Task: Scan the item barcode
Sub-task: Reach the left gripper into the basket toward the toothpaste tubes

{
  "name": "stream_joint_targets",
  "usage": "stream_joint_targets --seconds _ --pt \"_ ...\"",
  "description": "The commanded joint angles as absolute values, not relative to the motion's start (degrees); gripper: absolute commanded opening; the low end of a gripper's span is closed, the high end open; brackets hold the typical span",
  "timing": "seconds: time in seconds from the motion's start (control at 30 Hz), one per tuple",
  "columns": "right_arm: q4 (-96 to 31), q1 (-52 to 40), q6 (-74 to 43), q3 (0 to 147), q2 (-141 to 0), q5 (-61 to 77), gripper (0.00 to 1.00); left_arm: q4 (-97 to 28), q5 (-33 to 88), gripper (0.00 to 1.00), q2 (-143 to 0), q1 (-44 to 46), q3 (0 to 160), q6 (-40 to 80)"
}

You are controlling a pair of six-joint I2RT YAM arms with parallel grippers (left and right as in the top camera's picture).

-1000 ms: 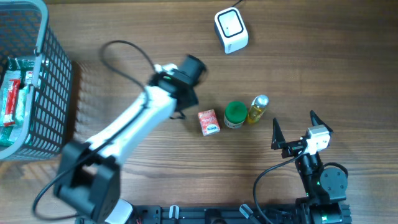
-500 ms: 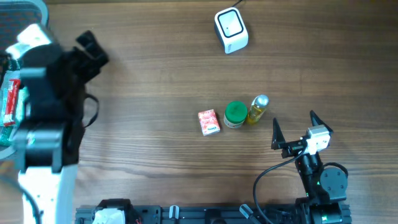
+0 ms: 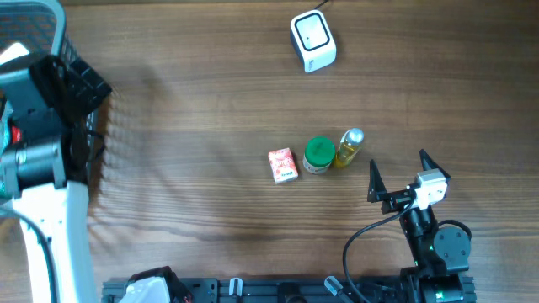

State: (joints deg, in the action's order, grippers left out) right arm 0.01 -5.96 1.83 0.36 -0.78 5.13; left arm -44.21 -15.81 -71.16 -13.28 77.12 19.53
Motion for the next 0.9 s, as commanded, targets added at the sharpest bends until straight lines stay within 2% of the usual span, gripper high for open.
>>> stream_joint_targets --seconds 0.0,0.3,0.53,0.67,0.87 --pt "0.34 -6.13 2.63 0.30 -0.43 5.93 1.00 -44.49 -16.14 1.00 -75.83 -14.66 77.71 18.41" --pt "0.32 -6.13 2.63 0.30 -0.43 5.93 1.00 -38.92 -15.92 1.00 -81.54 -20.18 77.71 16.21" --pt "0.32 -6.13 2.66 0.30 -0.43 5.93 1.00 -33.52 -2.15 1.00 -79.59 -22.79 77.71 16.25" --pt "0.34 -6.13 2.63 0.30 -0.43 5.93 1.00 -29.30 -0.69 1.00 -76.93 -23.18 80.49 13.17" --pt "0.34 -6.13 2.63 0.30 -0.43 5.93 1.00 -27.11 -0.67 1.00 -76.93 -31.59 89.73 7.27"
